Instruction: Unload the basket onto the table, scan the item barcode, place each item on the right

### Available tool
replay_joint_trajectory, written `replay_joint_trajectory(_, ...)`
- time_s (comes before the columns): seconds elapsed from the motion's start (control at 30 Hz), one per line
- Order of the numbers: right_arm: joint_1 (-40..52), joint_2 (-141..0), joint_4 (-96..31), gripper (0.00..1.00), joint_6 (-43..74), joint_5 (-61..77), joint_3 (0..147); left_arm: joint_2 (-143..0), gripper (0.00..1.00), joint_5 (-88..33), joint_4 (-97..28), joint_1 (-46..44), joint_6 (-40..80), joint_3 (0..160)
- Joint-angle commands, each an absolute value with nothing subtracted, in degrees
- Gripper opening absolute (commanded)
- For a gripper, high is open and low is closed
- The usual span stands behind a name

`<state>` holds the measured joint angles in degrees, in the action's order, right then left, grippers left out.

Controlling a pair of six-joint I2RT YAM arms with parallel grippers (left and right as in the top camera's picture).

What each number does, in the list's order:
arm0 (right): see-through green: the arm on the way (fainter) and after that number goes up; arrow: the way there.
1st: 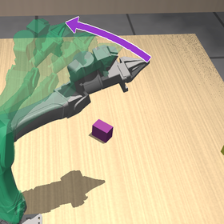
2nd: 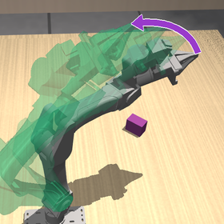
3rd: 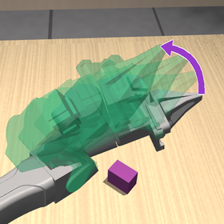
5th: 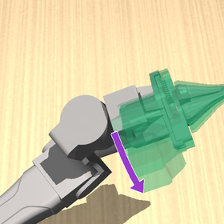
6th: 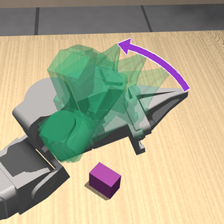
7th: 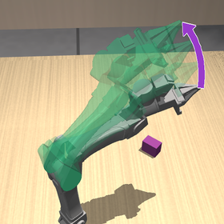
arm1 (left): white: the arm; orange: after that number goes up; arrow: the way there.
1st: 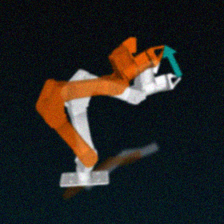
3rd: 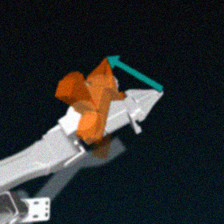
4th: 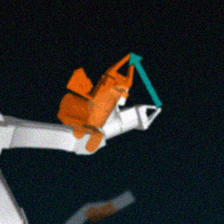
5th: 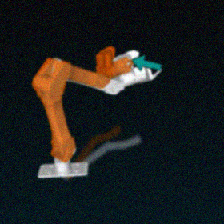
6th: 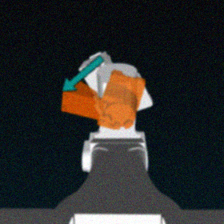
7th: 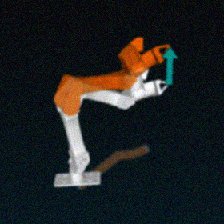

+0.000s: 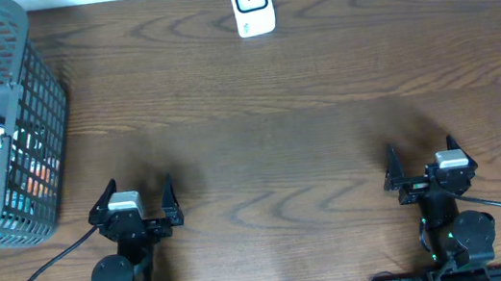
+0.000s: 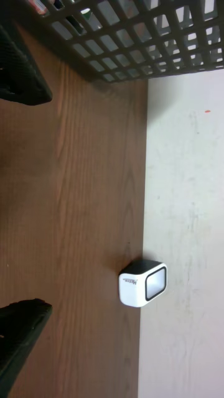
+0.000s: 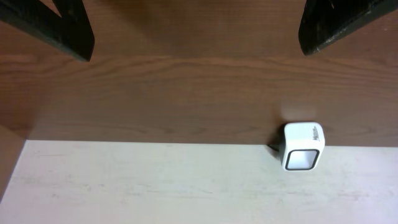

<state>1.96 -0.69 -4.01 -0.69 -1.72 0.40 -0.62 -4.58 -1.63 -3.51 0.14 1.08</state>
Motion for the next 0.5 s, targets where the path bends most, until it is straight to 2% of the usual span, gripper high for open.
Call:
replay_joint_trajectory(0.0,1.96,-0.38,-4.23,0.99,-1.34,-1.56,0.32,-0.23,0.98,-5.74,-3.79,-3.22,-0.19,0.23)
replay_joint_trajectory(0.37,1.96,-0.38,-4.23,0.99,-1.34,-1.56,0.32,-0.23,0.97,-5.74,-3.79,-3.22,-0.19,0.23)
replay_joint_trajectory(0.47,1.96,-0.38,-4.23,0.99,-1.34,-1.56,0.32,-0.23,0.98,-9.15,-3.42,-3.22,4.21,0.27)
